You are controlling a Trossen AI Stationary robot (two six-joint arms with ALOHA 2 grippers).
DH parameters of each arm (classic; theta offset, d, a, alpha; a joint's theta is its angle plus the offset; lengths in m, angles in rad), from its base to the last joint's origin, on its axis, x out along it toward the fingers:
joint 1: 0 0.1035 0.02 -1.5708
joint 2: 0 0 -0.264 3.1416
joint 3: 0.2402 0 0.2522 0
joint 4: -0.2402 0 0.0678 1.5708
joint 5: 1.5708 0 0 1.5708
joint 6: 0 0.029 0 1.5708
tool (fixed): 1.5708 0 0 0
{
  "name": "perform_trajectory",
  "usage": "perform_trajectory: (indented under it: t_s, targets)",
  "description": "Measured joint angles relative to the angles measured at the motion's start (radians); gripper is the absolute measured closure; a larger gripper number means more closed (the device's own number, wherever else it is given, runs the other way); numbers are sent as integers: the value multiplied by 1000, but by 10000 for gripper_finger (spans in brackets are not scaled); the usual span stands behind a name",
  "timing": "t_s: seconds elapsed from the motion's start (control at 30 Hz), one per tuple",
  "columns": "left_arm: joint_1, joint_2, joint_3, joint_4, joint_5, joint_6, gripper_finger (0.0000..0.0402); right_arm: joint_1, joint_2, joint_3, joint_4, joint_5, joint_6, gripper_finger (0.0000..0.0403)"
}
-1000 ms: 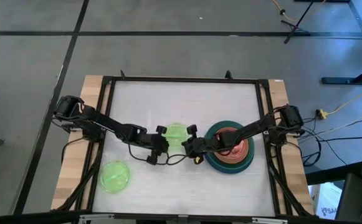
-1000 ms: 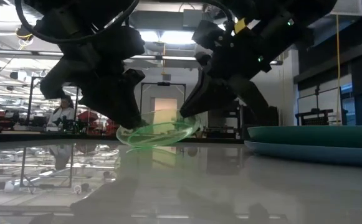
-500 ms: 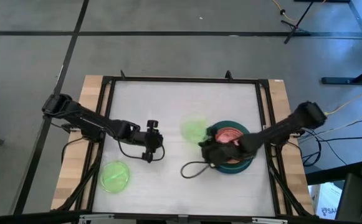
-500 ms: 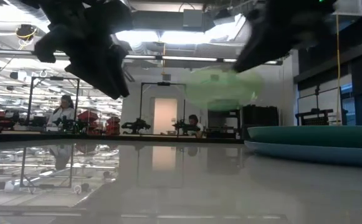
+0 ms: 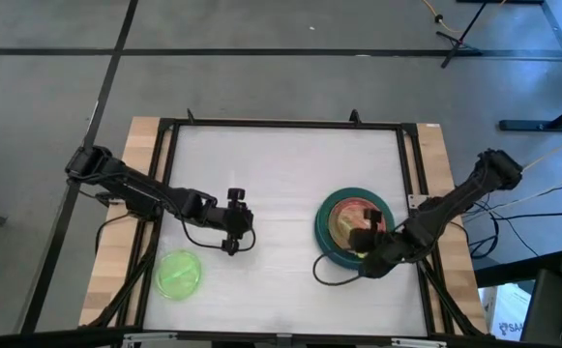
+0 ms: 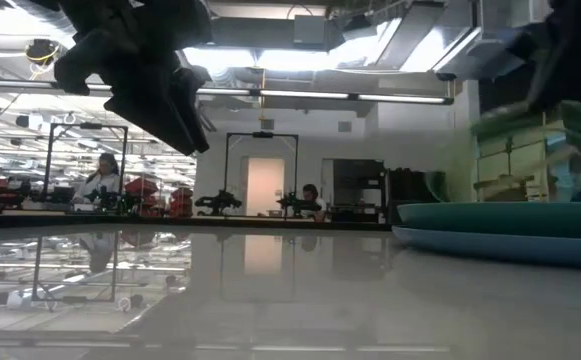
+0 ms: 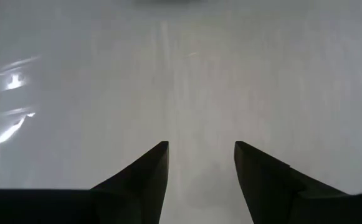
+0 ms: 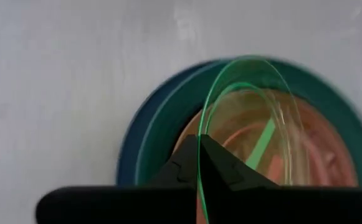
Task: Stack plastic plates
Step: Stack the light green plate on top of the pink plate, then stack the light green plate on top of the light green plate
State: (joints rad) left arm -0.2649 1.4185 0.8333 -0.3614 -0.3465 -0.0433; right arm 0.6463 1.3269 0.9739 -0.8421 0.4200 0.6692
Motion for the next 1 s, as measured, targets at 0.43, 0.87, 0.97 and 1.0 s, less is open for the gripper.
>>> perform_trajectory:
  t_s: [0.43,0.87,0.97,1.0]
  targets:
    - [-136,-25,1,-106,191,-255,225,1,51,-78,3,54,282,367]
    - [-410,-82,2,-541,177,-672,225,1,61,-80,99,75,321,227]
    - [-431,-81,1,-671,142,-715,225,1,61,-80,167,100,315,224]
    - [-437,-81,1,-704,120,-726,225,1,61,-80,185,105,305,224]
